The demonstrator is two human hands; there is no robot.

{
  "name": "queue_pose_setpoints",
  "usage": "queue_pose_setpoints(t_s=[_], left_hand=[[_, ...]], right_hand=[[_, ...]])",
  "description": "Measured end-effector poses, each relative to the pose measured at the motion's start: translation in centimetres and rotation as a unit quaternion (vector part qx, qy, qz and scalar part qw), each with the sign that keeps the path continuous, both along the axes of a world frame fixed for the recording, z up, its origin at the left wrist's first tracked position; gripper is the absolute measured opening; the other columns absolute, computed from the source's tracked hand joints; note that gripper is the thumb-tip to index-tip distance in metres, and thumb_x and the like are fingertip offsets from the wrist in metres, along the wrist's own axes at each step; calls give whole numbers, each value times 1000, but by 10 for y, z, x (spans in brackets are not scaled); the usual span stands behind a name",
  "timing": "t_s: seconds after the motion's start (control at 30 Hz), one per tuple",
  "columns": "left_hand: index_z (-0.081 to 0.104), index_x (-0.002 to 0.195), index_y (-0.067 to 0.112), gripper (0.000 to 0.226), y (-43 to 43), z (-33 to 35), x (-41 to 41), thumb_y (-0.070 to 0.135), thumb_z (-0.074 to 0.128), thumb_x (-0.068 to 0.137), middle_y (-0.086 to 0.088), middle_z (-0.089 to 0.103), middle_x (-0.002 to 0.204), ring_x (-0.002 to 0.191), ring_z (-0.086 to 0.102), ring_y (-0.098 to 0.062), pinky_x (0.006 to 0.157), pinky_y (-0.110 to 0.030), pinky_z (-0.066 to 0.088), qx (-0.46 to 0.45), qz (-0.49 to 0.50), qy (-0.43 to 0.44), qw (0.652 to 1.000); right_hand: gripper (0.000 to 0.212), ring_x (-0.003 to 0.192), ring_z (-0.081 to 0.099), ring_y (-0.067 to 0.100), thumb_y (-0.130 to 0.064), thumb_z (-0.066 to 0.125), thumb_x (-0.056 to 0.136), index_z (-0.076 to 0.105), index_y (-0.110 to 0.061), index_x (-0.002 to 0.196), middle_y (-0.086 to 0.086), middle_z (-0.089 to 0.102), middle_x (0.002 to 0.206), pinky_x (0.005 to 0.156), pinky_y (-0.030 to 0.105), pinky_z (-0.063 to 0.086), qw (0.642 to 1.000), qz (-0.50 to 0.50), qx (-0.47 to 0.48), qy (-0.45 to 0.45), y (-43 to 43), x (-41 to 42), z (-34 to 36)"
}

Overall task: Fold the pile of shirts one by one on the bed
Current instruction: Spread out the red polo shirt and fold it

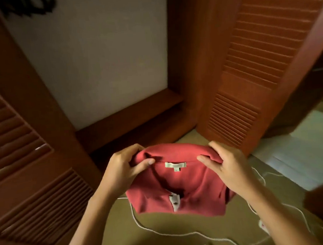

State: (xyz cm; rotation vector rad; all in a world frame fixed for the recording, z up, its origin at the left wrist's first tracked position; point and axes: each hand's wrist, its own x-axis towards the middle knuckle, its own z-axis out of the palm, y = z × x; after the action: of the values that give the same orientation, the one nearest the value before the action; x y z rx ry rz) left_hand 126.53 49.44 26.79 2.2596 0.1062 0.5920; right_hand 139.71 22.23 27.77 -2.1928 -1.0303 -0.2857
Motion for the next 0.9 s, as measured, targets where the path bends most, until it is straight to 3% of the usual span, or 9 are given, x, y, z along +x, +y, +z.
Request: queue_pose_setpoints(t_s=[0.23, 0.33, 0.53, 0.63, 0.77, 0.9], left_hand=[[63, 92, 32, 35, 29, -13, 40, 66, 63, 84, 14, 67, 83, 76, 64, -6, 66, -19, 47, -11, 175, 16, 984], [64, 91, 31, 36, 49, -19, 54, 66, 63, 83, 13, 69, 83, 76, 65, -7, 65, -21, 49, -24, 233, 20, 972], [61, 86, 32, 34, 127, -44, 96, 66, 62, 82, 14, 66, 77, 69, 61, -2, 61, -17, 44, -28, 312, 29, 949], [59, 85, 31, 39, 190, -74, 131, 70, 58, 81, 14, 63, 73, 65, 58, -4, 60, -29, 47, -27, 355, 46, 933], [52, 75, 37, 38, 295, -144, 196, 74, 52, 83, 18, 59, 69, 58, 52, 1, 55, -29, 39, -28, 393, 59, 917], [57, 80, 32, 35, 397, -231, 249, 67, 59, 81, 14, 62, 72, 63, 55, 2, 61, -31, 46, -93, 405, 53, 908]], right_hand=[[32, 66, 55, 3, -53, 58, 91, 58, -21, 87, -17, 53, 74, 59, 29, 46, 984, 176, -17, 23, 87, 119, 4], [33, 72, 61, 4, -54, 57, 92, 61, -22, 92, -15, 60, 79, 65, 32, 51, 969, 240, -45, 39, 134, 159, 1], [34, 73, 61, 1, -60, 53, 93, 59, -27, 93, -16, 60, 78, 66, 31, 52, 950, 303, -55, 43, 249, 226, -27], [38, 73, 61, 2, -66, 49, 93, 55, -29, 91, -15, 59, 77, 65, 34, 52, 948, 313, -50, 44, 322, 264, -59], [41, 68, 60, 4, -67, 48, 92, 54, -26, 88, -11, 59, 74, 63, 37, 51, 948, 308, -56, 49, 435, 323, -132], [28, 70, 61, 0, -62, 52, 91, 54, -34, 91, -17, 61, 76, 60, 22, 47, 950, 302, -44, 70, 543, 372, -215]])
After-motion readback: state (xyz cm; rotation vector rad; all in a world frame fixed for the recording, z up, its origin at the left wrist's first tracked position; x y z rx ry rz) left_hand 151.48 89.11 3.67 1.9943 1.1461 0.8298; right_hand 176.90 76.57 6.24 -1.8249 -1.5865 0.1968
